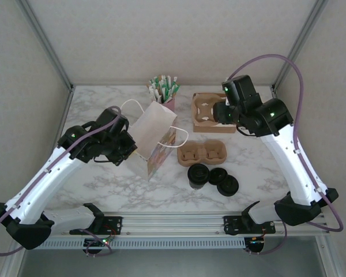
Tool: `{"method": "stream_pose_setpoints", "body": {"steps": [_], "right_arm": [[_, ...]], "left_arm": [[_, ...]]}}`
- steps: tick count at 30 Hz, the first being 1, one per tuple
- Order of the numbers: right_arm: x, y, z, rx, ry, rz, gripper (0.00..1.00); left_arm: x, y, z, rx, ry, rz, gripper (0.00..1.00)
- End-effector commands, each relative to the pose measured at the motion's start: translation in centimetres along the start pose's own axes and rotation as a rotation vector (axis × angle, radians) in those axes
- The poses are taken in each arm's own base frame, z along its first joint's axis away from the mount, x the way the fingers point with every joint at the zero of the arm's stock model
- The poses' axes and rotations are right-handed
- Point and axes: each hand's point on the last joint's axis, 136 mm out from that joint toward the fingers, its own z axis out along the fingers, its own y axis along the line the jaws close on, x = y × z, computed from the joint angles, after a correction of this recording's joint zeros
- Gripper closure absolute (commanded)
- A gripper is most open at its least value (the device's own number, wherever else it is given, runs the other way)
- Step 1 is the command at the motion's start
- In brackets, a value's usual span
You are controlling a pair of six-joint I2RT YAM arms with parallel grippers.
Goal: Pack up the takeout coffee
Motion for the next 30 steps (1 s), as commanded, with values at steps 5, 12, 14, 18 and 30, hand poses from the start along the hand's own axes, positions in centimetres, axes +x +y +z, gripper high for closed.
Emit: {"method": "stream_pose_setpoints", "body": {"steps": [5, 12, 14, 18, 30], "right_arm": [[-0.3, 3.5, -0.6, -0.141, 0.032, 0.024, 0.6], [-0.9, 8.8, -1.4, -0.326, 0.008, 0.01, 0.59], [-0.9, 10.6, -2.0, -0.387, 0.004, -0.004, 0.59], [-1.2, 12.7, -2.7, -0.437, -0.014, -0.027, 0.59], [-1.3, 16.7, -4.5, -0.545, -0.019, -0.046, 0.59]], "left_arm": [[0.9, 0.9, 0.8, 0.02, 0.082, 0.181, 1.0], [0.0, 1.9, 0.3, 0.057, 0.082, 0.243, 1.0], [0.2, 1.8, 0.2, 0.083, 0.105, 0.262, 1.0], [0.6, 2.1, -0.3, 0.105, 0.134, 0.319, 1.0], [-1.4, 3.7, -3.1, 0.046, 0.14, 0.347, 1.0]]}}
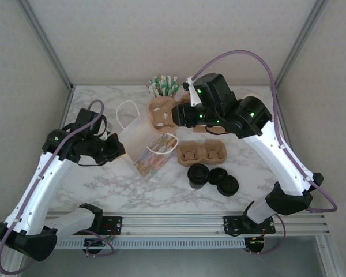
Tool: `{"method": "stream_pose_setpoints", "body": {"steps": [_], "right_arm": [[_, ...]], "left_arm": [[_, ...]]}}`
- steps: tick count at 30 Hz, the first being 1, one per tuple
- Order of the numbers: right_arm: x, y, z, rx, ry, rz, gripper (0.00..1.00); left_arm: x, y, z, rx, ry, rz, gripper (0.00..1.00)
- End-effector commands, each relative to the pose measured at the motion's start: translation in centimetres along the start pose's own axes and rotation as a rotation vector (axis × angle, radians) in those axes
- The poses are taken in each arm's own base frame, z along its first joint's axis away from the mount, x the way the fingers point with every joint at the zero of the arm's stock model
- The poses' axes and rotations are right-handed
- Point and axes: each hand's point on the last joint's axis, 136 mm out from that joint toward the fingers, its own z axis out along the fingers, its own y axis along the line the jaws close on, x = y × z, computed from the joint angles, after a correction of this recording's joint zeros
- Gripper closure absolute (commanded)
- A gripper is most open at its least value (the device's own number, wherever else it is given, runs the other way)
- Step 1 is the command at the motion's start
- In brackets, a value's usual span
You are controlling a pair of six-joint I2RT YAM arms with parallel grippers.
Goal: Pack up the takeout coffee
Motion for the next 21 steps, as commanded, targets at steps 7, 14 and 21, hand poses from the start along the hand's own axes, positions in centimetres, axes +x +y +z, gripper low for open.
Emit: {"method": "stream_pose_setpoints", "body": {"steps": [7, 14, 21], "right_arm": [[-1.3, 3.2, 0.0, -0.088, -0.037, 0.004, 0.59], [-1.0, 5.6, 0.2, -0.173, -0.019, -0.021, 0.59], [0.3, 9.1, 1.2, -0.33, 0.019, -0.066, 0.58]], "left_arm": [[1.2, -0.3, -1.9, 0.061, 0.079, 0.03, 1.0], [2.0, -0.9, -0.8, 0.152, 0.112, 0.031, 1.0], [1.7, -0.1, -0.3, 0.121, 0.1, 0.057, 1.0]]}}
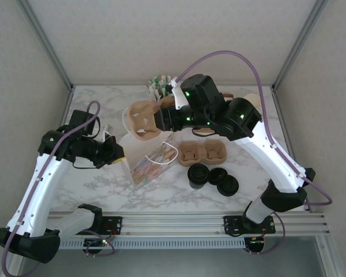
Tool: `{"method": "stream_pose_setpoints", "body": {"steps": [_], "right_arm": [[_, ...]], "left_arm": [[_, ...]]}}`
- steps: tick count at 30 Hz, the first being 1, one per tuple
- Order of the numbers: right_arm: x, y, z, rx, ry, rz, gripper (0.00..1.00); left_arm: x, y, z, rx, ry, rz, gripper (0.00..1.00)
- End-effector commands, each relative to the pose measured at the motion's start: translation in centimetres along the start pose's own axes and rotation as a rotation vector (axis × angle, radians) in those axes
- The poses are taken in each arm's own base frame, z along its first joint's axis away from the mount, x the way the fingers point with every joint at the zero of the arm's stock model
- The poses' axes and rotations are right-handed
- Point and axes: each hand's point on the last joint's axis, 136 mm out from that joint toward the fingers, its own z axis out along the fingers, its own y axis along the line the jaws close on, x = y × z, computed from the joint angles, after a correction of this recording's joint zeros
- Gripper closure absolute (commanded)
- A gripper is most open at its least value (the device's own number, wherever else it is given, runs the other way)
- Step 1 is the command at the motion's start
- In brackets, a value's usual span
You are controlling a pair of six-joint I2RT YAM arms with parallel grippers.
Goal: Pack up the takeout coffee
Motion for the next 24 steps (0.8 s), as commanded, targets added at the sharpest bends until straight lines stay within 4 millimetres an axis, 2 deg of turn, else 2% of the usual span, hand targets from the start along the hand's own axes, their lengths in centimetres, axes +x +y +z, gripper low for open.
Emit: {"method": "stream_pose_setpoints", "body": {"steps": [1, 2, 3, 5, 6, 8, 12, 18, 24], "right_arm": [[0.1, 2.6, 1.2, -0.129, 0.006, -0.021, 0.58], [0.2, 2.8, 1.6, -0.147, 0.009, -0.021, 0.59], [0.2, 3.1, 1.9, -0.163, 0.01, -0.022, 0.59], [0.4, 3.4, 2.6, -0.193, 0.018, -0.025, 0.59], [0.5, 3.5, 3.2, -0.203, 0.022, -0.026, 0.59], [1.0, 3.5, 4.1, -0.215, 0.035, -0.033, 0.59], [2.0, 3.3, 5.7, -0.223, 0.075, -0.042, 0.59], [3.4, 2.6, 8.0, -0.211, 0.132, -0.052, 0.58], [4.6, 1.2, 9.3, -0.142, 0.202, -0.061, 0.59]], "left_arm": [[-0.1, 0.3, -0.3, 0.002, -0.02, 0.025, 1.0], [-0.1, 0.7, -0.5, -0.018, -0.033, 0.014, 0.99], [-0.2, 1.0, -0.6, -0.034, -0.047, 0.005, 0.93], [-0.4, 1.5, -0.8, -0.051, -0.07, -0.014, 0.56], [-0.4, 1.6, -0.9, -0.056, -0.083, -0.022, 0.43], [-0.6, 1.8, -1.3, -0.066, -0.112, -0.026, 0.31], [-1.1, 2.5, -2.6, -0.111, -0.197, -0.029, 0.27], [-1.4, 2.7, -3.7, -0.113, -0.269, -0.042, 0.27], [-1.8, 3.6, -4.9, -0.158, -0.346, -0.054, 0.27]]}}
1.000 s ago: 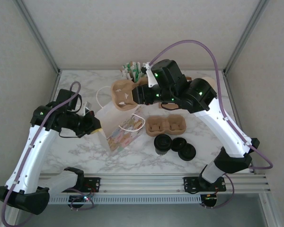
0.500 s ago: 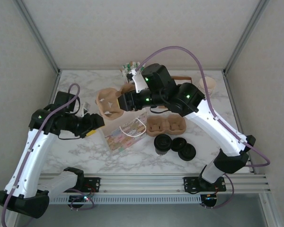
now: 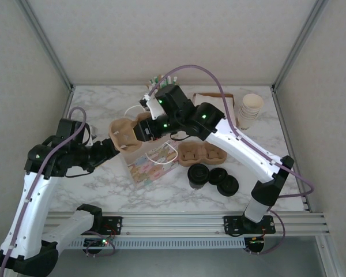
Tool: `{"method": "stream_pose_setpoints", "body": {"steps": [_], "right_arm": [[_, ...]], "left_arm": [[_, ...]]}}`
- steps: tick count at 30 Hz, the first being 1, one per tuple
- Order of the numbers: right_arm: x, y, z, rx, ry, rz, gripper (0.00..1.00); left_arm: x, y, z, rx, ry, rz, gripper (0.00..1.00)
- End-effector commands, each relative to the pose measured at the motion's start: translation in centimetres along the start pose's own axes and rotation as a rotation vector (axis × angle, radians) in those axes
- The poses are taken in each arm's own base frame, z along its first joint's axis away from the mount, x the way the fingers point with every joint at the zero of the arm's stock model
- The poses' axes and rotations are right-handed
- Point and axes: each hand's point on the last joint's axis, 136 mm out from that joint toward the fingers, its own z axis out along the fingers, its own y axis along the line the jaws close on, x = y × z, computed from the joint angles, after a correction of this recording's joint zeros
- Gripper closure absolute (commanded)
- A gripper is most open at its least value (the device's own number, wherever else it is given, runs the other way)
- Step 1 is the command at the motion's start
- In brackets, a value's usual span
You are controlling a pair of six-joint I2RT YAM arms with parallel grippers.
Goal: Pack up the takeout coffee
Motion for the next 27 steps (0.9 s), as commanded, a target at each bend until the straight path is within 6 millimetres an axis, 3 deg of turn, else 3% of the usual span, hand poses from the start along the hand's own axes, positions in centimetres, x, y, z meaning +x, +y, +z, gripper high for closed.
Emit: {"method": "stream_pose_setpoints", "body": {"steps": [1, 8, 20, 27], "right_arm": [[0.5, 0.1, 0.0, 0.018, 0.03, -0.034, 0.59], [1.1, -1.9, 0.0, 0.096, 0.068, -0.019, 0.59], [2.2, -4.1, 0.9, 0.208, 0.17, -0.057, 0.6], [2.3, -4.4, 1.2, 0.222, 0.191, -0.07, 0.6]], "left_arm": [[-0.8, 0.9, -1.1, -0.043, -0.074, -0.023, 0.27], [-0.5, 1.4, -0.4, -0.064, -0.052, -0.027, 0.31], [-1.2, 1.9, -0.8, -0.091, -0.101, -0.031, 0.33], [-1.8, 1.9, -1.1, -0.097, -0.132, -0.053, 0.34]]}}
